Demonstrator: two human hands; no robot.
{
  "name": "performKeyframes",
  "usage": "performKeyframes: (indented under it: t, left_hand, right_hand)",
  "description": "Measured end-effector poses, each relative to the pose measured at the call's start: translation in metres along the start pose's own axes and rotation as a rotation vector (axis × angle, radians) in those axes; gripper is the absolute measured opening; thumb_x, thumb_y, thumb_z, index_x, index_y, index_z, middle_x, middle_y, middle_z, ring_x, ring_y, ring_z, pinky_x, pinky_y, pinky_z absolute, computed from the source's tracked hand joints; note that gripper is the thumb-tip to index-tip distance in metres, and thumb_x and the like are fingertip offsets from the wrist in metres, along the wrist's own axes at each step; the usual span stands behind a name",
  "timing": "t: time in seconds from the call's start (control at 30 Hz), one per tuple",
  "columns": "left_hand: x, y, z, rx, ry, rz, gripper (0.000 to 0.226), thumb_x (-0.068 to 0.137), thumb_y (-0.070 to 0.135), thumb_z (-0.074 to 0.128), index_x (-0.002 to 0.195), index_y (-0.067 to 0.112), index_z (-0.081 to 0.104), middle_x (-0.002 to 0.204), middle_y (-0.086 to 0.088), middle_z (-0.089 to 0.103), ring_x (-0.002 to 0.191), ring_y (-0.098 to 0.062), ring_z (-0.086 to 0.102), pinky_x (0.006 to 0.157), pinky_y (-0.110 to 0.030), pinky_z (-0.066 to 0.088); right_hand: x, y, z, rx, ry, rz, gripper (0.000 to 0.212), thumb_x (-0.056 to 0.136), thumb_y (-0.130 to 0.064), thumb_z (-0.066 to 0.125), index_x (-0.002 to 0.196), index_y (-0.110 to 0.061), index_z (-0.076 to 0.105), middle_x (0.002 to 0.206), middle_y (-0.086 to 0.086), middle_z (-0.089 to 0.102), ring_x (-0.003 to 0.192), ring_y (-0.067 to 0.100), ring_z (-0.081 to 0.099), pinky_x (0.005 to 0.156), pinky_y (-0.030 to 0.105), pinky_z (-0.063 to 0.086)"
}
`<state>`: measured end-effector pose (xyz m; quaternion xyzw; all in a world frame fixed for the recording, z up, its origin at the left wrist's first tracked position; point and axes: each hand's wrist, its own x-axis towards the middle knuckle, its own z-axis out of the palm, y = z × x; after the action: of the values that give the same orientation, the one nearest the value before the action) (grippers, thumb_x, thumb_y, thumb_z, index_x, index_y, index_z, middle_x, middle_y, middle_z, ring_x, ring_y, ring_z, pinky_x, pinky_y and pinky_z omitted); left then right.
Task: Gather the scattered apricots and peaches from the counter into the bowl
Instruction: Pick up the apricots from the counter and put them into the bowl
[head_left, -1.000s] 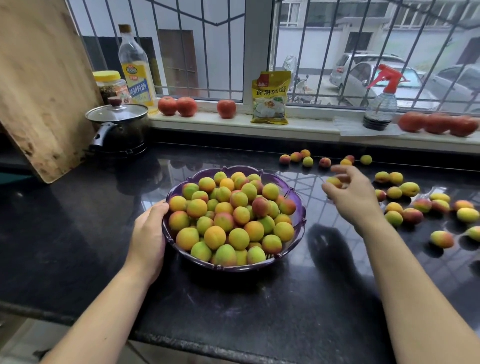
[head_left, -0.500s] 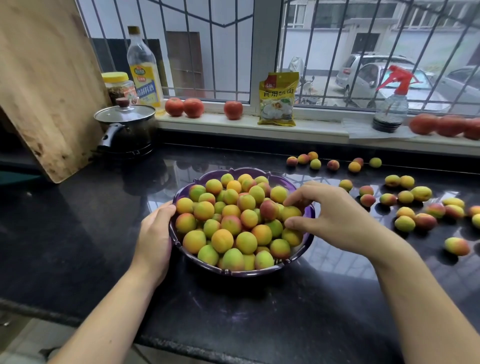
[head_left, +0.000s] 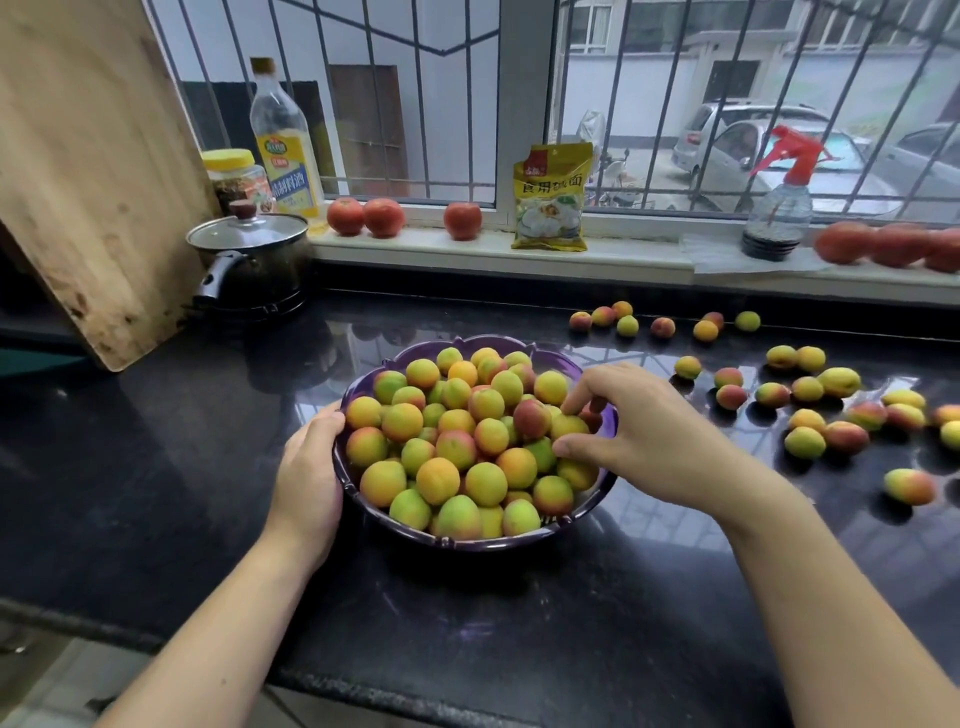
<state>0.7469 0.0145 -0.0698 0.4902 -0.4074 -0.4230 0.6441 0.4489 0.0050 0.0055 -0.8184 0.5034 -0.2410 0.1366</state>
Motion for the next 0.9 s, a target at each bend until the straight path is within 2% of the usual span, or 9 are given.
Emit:
performKeyframes:
  t: [0.1,0.17,0.27,0.37,0.47,0.6,0.67,0.77,0.9]
  left_hand:
    - [-0.004,0.007,0.007,0.019,0.035,-0.009,0.062,0.108,0.011,0.04,0.072,0.036,0.084,0.083,0.009,0.08,0.087,-0.008,0.072,0.081,-0.026,0.056]
    - [-0.005,0.007,0.008,0.075,0.072,-0.029,0.054,0.106,0.016,0.043,0.076,0.034,0.083,0.087,0.007,0.08,0.097,-0.019,0.069,0.092,-0.038,0.055]
    - [-0.008,0.004,0.013,0.188,0.067,-0.04,0.036,0.088,0.044,0.046,0.09,0.035,0.08,0.104,-0.004,0.078,0.112,-0.034,0.068,0.104,-0.061,0.051]
    - [-0.009,0.003,0.028,0.293,0.089,-0.052,0.042,0.079,0.052,0.039,0.091,0.036,0.076,0.104,-0.007,0.076,0.11,-0.036,0.066,0.102,-0.063,0.052]
    - [-0.001,0.004,0.046,0.263,0.073,-0.041,0.044,0.076,0.051,0.04,0.09,0.033,0.077,0.101,-0.007,0.076,0.109,-0.039,0.067,0.098,-0.065,0.053]
    - [0.024,0.004,0.054,0.152,-0.015,-0.033,0.039,0.085,0.03,0.045,0.101,0.023,0.08,0.112,-0.01,0.079,0.116,-0.036,0.069,0.102,-0.056,0.053]
    - [0.049,0.012,0.054,-0.067,0.034,-0.111,0.041,0.097,0.024,0.04,0.114,0.011,0.075,0.127,-0.02,0.073,0.119,-0.034,0.069,0.109,-0.048,0.051]
    - [0.095,0.014,0.054,-0.255,0.065,-0.174,0.047,0.104,0.031,0.035,0.126,0.003,0.066,0.133,-0.026,0.068,0.117,-0.037,0.071,0.103,-0.043,0.055]
    - [0.118,-0.006,0.057,-0.244,-0.044,-0.224,0.052,0.107,0.032,0.032,0.137,0.001,0.06,0.133,-0.024,0.068,0.119,-0.032,0.071,0.09,-0.037,0.059]
  right_hand:
    - [0.003,0.008,-0.003,0.099,0.056,0.04,0.024,0.088,-0.041,0.072,0.107,-0.028,0.064,0.1,-0.012,0.061,0.094,0.005,0.056,0.079,0.023,0.048]
    - [0.009,0.02,-0.003,0.207,0.254,0.124,0.016,0.095,-0.035,0.066,0.106,-0.024,0.066,0.097,-0.01,0.064,0.088,0.005,0.058,0.074,0.018,0.046]
    - [0.015,0.044,-0.002,0.314,0.545,0.346,0.013,0.1,-0.026,0.058,0.098,-0.018,0.068,0.084,-0.005,0.064,0.076,0.005,0.057,0.06,0.011,0.039]
    - [0.017,0.07,0.004,0.366,0.655,0.53,0.017,0.102,-0.022,0.054,0.104,-0.014,0.069,0.09,0.004,0.067,0.083,0.019,0.061,0.059,0.02,0.04]
    - [0.018,0.084,0.014,0.359,0.695,0.617,0.017,0.102,-0.016,0.05,0.106,-0.014,0.067,0.101,0.008,0.067,0.089,0.019,0.06,0.063,0.02,0.042]
    - [0.026,0.095,0.011,0.422,0.794,0.579,0.018,0.101,-0.015,0.049,0.103,-0.021,0.066,0.098,0.004,0.068,0.09,0.023,0.066,0.076,0.037,0.056]
    - [0.045,0.102,-0.003,0.384,0.69,0.482,0.021,0.1,-0.016,0.049,0.104,-0.023,0.068,0.094,-0.001,0.069,0.084,0.021,0.068,0.075,0.043,0.059]
    - [0.104,0.113,-0.017,0.189,0.314,0.401,0.026,0.1,-0.01,0.051,0.118,-0.02,0.067,0.106,0.001,0.07,0.083,0.02,0.069,0.078,0.038,0.06]
    - [0.188,0.134,-0.004,-0.316,-0.097,0.314,0.048,0.099,-0.02,0.054,0.146,-0.025,0.048,0.145,0.009,0.051,0.125,0.032,0.055,0.103,0.043,0.048]
